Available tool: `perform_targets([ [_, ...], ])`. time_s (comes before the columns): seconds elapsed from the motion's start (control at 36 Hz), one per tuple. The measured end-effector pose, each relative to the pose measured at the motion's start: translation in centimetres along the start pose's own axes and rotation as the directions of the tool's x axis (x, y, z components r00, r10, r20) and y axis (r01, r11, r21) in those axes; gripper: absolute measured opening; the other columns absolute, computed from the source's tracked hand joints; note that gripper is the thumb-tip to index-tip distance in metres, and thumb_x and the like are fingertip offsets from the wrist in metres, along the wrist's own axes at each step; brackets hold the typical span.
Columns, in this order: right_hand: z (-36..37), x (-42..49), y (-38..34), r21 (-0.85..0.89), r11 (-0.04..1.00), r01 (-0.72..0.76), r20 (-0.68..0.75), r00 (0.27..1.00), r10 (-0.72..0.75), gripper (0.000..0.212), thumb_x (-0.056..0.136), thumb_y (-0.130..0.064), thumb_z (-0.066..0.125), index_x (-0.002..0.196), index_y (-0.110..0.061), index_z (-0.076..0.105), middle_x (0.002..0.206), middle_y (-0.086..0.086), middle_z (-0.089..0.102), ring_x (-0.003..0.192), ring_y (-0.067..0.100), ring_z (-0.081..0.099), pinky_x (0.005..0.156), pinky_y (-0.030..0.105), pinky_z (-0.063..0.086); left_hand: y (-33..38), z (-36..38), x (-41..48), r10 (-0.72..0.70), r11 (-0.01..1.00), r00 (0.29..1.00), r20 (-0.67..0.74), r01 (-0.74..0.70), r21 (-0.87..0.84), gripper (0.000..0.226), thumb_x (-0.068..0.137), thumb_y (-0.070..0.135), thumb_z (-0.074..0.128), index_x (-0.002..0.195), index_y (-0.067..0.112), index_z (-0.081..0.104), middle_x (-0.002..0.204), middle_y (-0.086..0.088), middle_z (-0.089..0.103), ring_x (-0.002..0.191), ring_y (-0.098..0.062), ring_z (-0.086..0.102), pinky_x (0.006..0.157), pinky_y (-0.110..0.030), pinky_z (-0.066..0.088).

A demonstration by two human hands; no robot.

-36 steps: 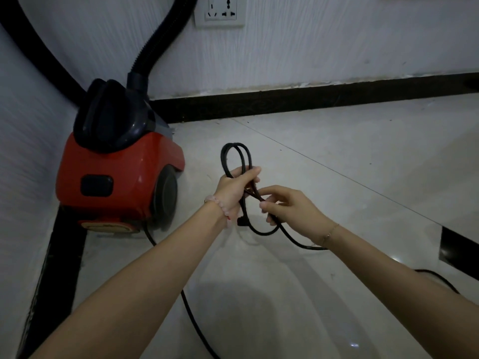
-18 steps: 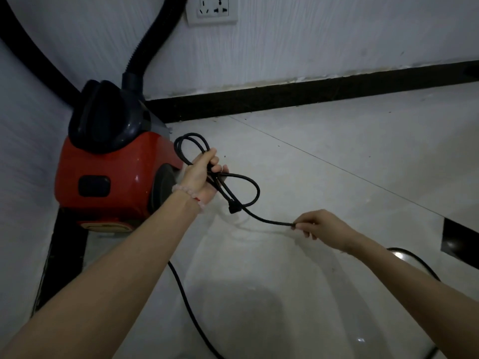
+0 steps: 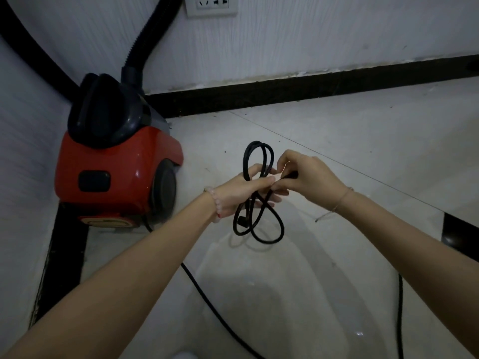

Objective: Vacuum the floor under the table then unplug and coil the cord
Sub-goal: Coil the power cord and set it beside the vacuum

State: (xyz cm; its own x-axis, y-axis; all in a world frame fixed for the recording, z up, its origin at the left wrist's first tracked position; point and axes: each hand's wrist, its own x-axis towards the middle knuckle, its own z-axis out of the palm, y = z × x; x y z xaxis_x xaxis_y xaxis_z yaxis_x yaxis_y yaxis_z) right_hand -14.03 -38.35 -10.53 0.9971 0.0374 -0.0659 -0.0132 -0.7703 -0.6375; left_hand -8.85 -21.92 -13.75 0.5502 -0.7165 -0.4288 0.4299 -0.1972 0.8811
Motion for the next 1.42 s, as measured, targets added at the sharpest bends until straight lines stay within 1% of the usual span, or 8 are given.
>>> perform_targets([
  [0.17, -0.7, 0.0, 0.6, 0.244, 0.966, -0.083, 0.07, 0.995, 0.068, 0.015, 0.079, -0.021, 0.076, 0.077, -0.018, 0.061, 0.058, -0.008, 0.055, 0.052, 0.003, 0.047, 0.053, 0.014, 0.038, -0.1, 0.3, -0.3, 0.033, 0.988, 0.997, -0.071, -0.021, 0.155, 0.006, 0.085, 0.014, 0.067, 0.081, 0.017, 0.063, 0.052, 0.005, 0.035, 0.043, -0.007, 0.034, 0.052, -0.02, 0.047],
  [0.33, -1.4, -1.3, 4.3, 0.288, 0.93, -0.227, 0.056, 0.974, 0.22, 0.018, 0.094, -0.017, 0.056, 0.09, -0.006, 0.07, 0.065, -0.002, 0.054, 0.06, 0.007, 0.049, 0.067, 0.02, 0.045, 0.5, -2.9, 0.2, 0.08, 0.929, 0.932, -0.353, -0.198, -0.312, 0.028, 0.093, 0.009, 0.055, 0.067, 0.018, 0.048, 0.039, 0.012, 0.03, 0.032, -0.002, 0.028, 0.041, -0.014, 0.039],
  [0.53, -4.5, 2.4, 3.2, 0.142, 0.978, -0.15, -0.127, 0.978, 0.168, 0.016, 0.095, -0.017, 0.054, 0.097, -0.011, 0.068, 0.073, -0.005, 0.054, 0.067, 0.009, 0.045, 0.063, 0.023, 0.037, 1.4, -4.0, 0.6, 0.079, 0.943, 0.895, -0.438, -0.21, -0.259, 0.015, 0.09, 0.012, 0.059, 0.076, 0.012, 0.054, 0.04, 0.008, 0.034, 0.034, -0.005, 0.031, 0.043, -0.018, 0.043],
  [0.78, -9.0, 9.6, -2.0, 0.118, 0.993, 0.013, -0.443, 0.896, 0.041, 0.026, 0.095, -0.025, 0.055, 0.108, -0.007, 0.069, 0.094, 0.001, 0.064, 0.089, 0.012, 0.056, 0.086, 0.028, 0.048, 6.0, -3.5, 1.8, 0.129, 0.903, 0.899, -0.42, -0.281, -0.325, 0.009, 0.093, 0.007, 0.051, 0.087, 0.009, 0.057, 0.063, -0.004, 0.054, 0.044, -0.011, 0.055, 0.066, -0.032, 0.058],
  [0.92, -10.7, 12.0, -4.4, 0.092, 0.993, 0.07, -0.511, 0.859, -0.013, 0.026, 0.096, -0.027, 0.054, 0.109, -0.01, 0.068, 0.095, 0.0, 0.063, 0.087, 0.01, 0.054, 0.074, 0.014, 0.044, 8.7, -3.9, 2.5, 0.172, 0.878, 0.88, -0.443, -0.34, -0.336, 0.013, 0.094, 0.004, 0.048, 0.086, 0.009, 0.057, 0.07, -0.006, 0.056, 0.048, -0.012, 0.062, 0.075, -0.035, 0.056],
  [1.17, -6.6, 11.5, -2.9, 0.141, 0.989, -0.05, -0.387, 0.916, 0.102, 0.027, 0.093, -0.031, 0.056, 0.107, -0.015, 0.073, 0.076, -0.004, 0.061, 0.076, 0.012, 0.054, 0.079, 0.032, 0.047, 8.1, -4.5, 2.9, 0.137, 0.785, 0.915, -0.379, -0.334, -0.522, 0.014, 0.092, 0.001, 0.048, 0.091, 0.01, 0.058, 0.091, -0.007, 0.067, 0.07, -0.016, 0.07, 0.066, -0.03, 0.06],
  [1.31, -2.8, 9.9, -2.5, 0.051, 0.996, -0.072, -0.253, 0.964, 0.083, 0.031, 0.099, -0.027, 0.047, 0.116, -0.013, 0.068, 0.068, -0.014, 0.05, 0.061, 0.003, 0.042, 0.066, 0.023, 0.04, 6.2, -4.1, 3.0, 0.114, 0.782, 0.913, -0.393, -0.326, -0.531, 0.021, 0.091, -0.003, 0.05, 0.106, 0.012, 0.052, 0.108, -0.012, 0.065, 0.094, -0.026, 0.066, 0.076, -0.033, 0.059],
  [1.42, -0.2, 8.3, -2.7, -0.184, 0.982, -0.033, -0.042, 0.999, 0.026, 0.033, 0.1, -0.014, 0.038, 0.126, -0.012, 0.059, 0.094, 0.008, 0.062, 0.086, 0.024, 0.057, 0.071, 0.028, 0.038, 5.6, -3.9, 3.0, 0.14, 0.78, 0.913, -0.382, -0.339, -0.525, 0.038, 0.089, 0.002, 0.057, 0.122, 0.015, 0.044, 0.112, -0.012, 0.066, 0.106, -0.026, 0.063, 0.088, -0.035, 0.053],
])
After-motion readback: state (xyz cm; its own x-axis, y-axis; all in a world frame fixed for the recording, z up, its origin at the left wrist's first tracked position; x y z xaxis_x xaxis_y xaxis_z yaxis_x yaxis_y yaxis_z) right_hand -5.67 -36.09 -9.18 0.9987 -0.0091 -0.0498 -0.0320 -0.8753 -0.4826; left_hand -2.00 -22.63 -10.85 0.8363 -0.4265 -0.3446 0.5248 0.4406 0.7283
